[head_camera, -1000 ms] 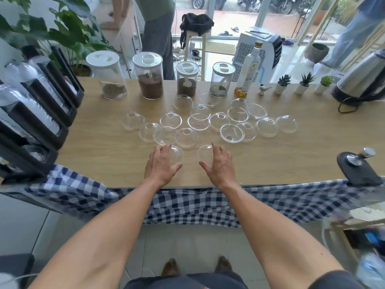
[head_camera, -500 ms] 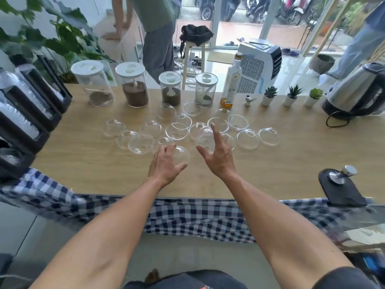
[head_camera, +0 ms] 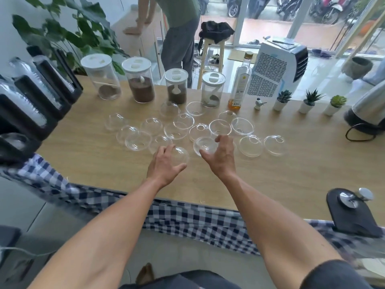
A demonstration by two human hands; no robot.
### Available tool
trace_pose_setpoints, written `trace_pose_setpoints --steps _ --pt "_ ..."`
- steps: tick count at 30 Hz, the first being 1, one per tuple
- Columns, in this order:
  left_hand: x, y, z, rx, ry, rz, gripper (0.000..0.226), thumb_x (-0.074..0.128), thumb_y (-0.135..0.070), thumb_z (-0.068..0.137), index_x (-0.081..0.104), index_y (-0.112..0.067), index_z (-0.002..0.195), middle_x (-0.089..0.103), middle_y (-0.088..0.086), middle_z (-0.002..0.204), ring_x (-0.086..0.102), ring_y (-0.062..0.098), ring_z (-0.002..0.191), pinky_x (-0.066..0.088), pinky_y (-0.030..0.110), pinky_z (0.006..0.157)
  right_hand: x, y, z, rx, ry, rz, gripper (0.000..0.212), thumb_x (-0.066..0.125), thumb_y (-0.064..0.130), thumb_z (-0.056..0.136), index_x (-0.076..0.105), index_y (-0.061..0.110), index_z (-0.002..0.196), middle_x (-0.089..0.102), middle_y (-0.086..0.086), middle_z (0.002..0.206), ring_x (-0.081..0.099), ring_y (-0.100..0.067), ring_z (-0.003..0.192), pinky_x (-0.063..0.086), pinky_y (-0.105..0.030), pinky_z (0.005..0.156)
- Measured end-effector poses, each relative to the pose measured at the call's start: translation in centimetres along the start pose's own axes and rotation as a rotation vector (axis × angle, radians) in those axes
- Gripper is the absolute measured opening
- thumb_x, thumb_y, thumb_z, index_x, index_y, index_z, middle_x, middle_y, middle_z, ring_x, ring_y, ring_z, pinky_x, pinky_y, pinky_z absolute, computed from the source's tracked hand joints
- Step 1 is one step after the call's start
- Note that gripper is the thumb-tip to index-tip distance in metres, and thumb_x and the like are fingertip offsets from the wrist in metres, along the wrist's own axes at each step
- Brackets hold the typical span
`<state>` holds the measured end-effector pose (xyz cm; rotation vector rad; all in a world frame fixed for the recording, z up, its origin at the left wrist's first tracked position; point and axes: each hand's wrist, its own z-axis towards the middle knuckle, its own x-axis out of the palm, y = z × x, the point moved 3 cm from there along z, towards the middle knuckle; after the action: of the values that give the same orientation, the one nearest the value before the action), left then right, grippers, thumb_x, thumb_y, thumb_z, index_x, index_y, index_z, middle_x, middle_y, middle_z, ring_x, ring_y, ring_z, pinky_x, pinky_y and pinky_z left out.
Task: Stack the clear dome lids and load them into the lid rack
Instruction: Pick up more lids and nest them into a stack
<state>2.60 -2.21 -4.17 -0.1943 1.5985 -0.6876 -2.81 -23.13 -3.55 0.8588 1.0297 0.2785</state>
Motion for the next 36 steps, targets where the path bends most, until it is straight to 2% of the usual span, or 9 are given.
trace_pose_setpoints --steps 4,9,14,19,22,26,29,32,36 --pt "0.3 0.4 -0.1 -0.019 0.008 0.018 0.084 0.077 -0.056 0.080 0.039 -0.030 0.150 0.049 0.002 0.137 0.051 0.024 0.128 0.048 0.040 0.103 1.3 -1.5 -0.8 0.047 0.015 -0.132 0.056 0.084 0.047 0.078 0.053 0.013 0.111 0.056 -0.006 0.114 0.052 -0.029 0.109 0.040 -0.043 0.093" --pt "1.0 0.3 -0.2 -0.026 0.023 0.020 0.080 0.077 -0.054 0.081 0.041 -0.030 0.147 0.048 0.002 0.137 0.050 0.025 0.128 0.048 0.039 0.101 2.2 -2.5 -1.3 0.042 0.098 -0.209 0.060 0.077 0.058 0.082 0.055 0.016 0.119 0.059 -0.007 0.128 0.049 -0.031 0.131 0.038 -0.049 0.107" --pt "1.8 0.1 -0.4 -0.011 0.051 0.016 0.078 0.078 -0.053 0.082 0.040 -0.031 0.146 0.048 0.001 0.135 0.050 0.023 0.126 0.049 0.038 0.097 2.1 -1.9 -1.7 -0.064 0.116 -0.341 0.067 0.079 0.051 0.082 0.053 0.020 0.135 0.032 -0.016 0.163 0.028 -0.034 0.151 0.027 -0.053 0.119" --pt "2.1 0.3 -0.4 0.001 0.073 0.017 0.083 0.077 -0.056 0.081 0.038 -0.030 0.150 0.047 0.000 0.137 0.049 0.022 0.128 0.050 0.039 0.100 3.3 -2.0 -2.0 -0.365 0.158 -0.560 0.039 0.073 0.017 0.086 0.061 0.020 0.124 0.059 -0.006 0.142 0.042 -0.030 0.146 0.014 -0.050 0.119" --pt "1.9 0.6 -0.4 0.009 0.074 0.026 0.082 0.076 -0.056 0.081 0.038 -0.030 0.149 0.048 0.000 0.135 0.050 0.021 0.127 0.051 0.038 0.098 4.3 -2.0 -2.0 -0.397 0.203 -0.616 0.028 0.063 0.000 0.090 0.063 0.018 0.110 0.071 -0.001 0.120 0.054 -0.028 0.135 0.008 -0.050 0.119" --pt "1.3 1.1 -0.3 0.026 0.066 0.047 0.080 0.077 -0.055 0.082 0.039 -0.030 0.148 0.049 0.000 0.135 0.052 0.021 0.124 0.051 0.037 0.095 4.5 -1.4 -1.9 -0.373 0.181 -0.550 0.034 0.052 -0.012 0.086 0.062 0.014 0.105 0.074 -0.004 0.105 0.062 -0.032 0.116 0.017 -0.049 0.117" --pt "0.9 1.3 -0.1 0.030 0.071 0.056 0.080 0.077 -0.053 0.082 0.039 -0.028 0.149 0.050 0.002 0.136 0.052 0.022 0.124 0.049 0.036 0.093 4.4 -1.0 -1.7 -0.304 0.186 -0.382 0.026 0.048 -0.005 0.096 0.061 0.012 0.111 0.072 -0.009 0.105 0.061 -0.033 0.108 0.033 -0.045 0.106" --pt "0.3 1.5 0.2 0.037 0.067 0.051 0.080 0.077 -0.054 0.082 0.040 -0.028 0.148 0.050 0.003 0.136 0.053 0.023 0.124 0.051 0.037 0.094 3.4 0.0 -1.5 -0.086 0.161 -0.023 0.020 0.044 0.012 0.107 0.062 0.009 0.116 0.066 -0.011 0.117 0.058 -0.029 0.107 0.045 -0.041 0.095" --pt "-1.0 1.3 0.7 0.045 0.029 0.032 0.082 0.078 -0.054 0.081 0.040 -0.026 0.149 0.051 0.004 0.135 0.054 0.024 0.122 0.052 0.040 0.095 2.2 1.2 -0.9 0.250 0.126 0.372 0.023 0.044 0.015 0.109 0.064 0.010 0.118 0.065 -0.005 0.109 0.059 -0.017 0.098 0.048 -0.032 0.088"
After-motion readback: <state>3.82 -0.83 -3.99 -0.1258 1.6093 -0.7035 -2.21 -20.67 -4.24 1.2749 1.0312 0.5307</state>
